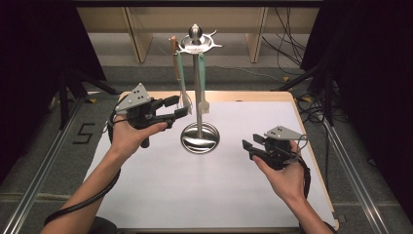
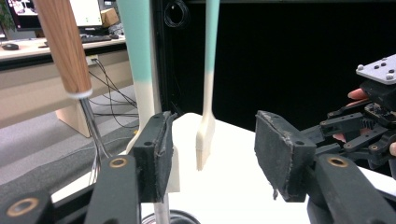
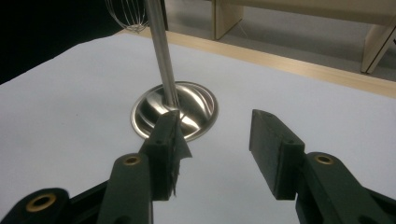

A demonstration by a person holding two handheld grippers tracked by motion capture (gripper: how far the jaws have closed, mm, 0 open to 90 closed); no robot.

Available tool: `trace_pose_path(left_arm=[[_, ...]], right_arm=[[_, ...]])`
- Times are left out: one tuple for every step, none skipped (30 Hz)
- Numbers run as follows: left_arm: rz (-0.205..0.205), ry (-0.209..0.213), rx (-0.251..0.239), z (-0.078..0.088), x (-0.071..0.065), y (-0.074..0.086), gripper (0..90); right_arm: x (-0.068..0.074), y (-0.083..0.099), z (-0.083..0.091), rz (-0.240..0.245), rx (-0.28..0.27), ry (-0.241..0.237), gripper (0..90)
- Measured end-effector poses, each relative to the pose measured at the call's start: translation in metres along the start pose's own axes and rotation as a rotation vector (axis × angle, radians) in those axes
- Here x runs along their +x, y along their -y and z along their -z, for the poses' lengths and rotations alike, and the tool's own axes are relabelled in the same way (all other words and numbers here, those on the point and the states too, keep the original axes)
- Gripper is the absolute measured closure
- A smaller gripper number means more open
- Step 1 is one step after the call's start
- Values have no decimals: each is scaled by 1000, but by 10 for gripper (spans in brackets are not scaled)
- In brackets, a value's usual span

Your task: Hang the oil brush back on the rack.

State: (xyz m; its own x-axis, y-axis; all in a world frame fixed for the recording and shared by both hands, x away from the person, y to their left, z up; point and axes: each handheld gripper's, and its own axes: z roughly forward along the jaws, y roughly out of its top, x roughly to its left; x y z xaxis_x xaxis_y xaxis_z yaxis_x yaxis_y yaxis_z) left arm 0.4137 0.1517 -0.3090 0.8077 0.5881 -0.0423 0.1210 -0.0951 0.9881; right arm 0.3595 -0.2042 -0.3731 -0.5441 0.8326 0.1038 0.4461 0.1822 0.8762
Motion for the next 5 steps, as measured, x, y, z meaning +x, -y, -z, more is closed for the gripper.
trace_pose_path(left_arm=[[5, -8, -8, 1, 1, 0, 486], [5, -8, -8, 1, 1, 0, 491], [7, -14, -11, 2, 1, 0, 495], [7, -14, -11, 2, 1, 0, 498], [6, -17, -17, 2, 2, -1, 498]], right_arm=[[2, -1, 2, -6, 21, 30, 540], [2, -1, 2, -6, 21, 30, 540], [-1, -2, 1, 29, 10, 34, 539], [-1, -2, 1, 29, 10, 34, 539], [-2, -2, 1, 25, 1, 24, 539]])
